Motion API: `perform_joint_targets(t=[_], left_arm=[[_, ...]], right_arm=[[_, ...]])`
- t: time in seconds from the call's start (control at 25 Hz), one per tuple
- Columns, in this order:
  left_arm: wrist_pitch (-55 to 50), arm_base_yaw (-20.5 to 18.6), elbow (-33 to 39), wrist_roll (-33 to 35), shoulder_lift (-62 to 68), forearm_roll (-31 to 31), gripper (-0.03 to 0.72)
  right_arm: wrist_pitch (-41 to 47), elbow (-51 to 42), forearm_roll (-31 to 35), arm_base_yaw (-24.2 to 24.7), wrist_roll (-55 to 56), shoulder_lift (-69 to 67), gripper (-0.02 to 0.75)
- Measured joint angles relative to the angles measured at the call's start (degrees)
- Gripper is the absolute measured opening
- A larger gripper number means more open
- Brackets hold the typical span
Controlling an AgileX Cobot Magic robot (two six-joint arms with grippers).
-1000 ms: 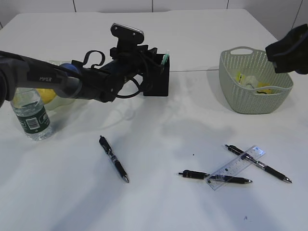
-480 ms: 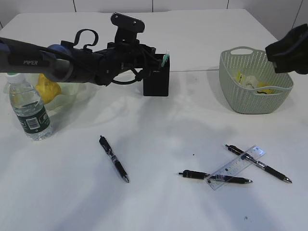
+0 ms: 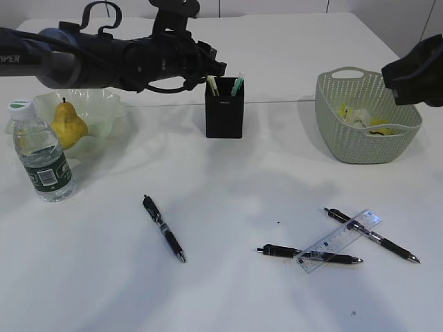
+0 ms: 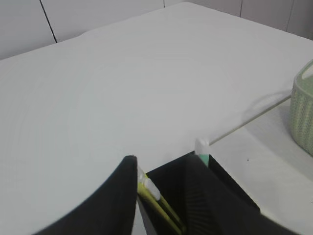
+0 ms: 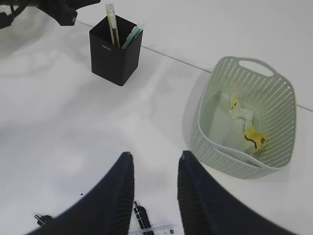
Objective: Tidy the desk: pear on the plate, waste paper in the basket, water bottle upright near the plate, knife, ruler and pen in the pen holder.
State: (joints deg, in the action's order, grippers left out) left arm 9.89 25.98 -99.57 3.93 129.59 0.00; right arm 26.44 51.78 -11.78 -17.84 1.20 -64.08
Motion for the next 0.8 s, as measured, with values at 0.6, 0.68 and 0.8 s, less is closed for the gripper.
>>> perform_joint_targets(t=[0.6,0.68,0.8], left_arm=[[-28.1,-0.8,0.0,0.0,-12.9,0.8,0.237],[-32.1,-0.8,0.0,0.0,-14.5,1.9,0.237],[-37.5,-0.8,0.0,0.0,-16.9,3.0,0.237]], right_arm=[[1.9,0.0,0.0,0.0,0.0,0.0,0.261],[2.7,0.0,0.2,0.0,0.0,0.0,0.261],[3.4,0.0,0.9,0.0,0.0,0.0,0.261]])
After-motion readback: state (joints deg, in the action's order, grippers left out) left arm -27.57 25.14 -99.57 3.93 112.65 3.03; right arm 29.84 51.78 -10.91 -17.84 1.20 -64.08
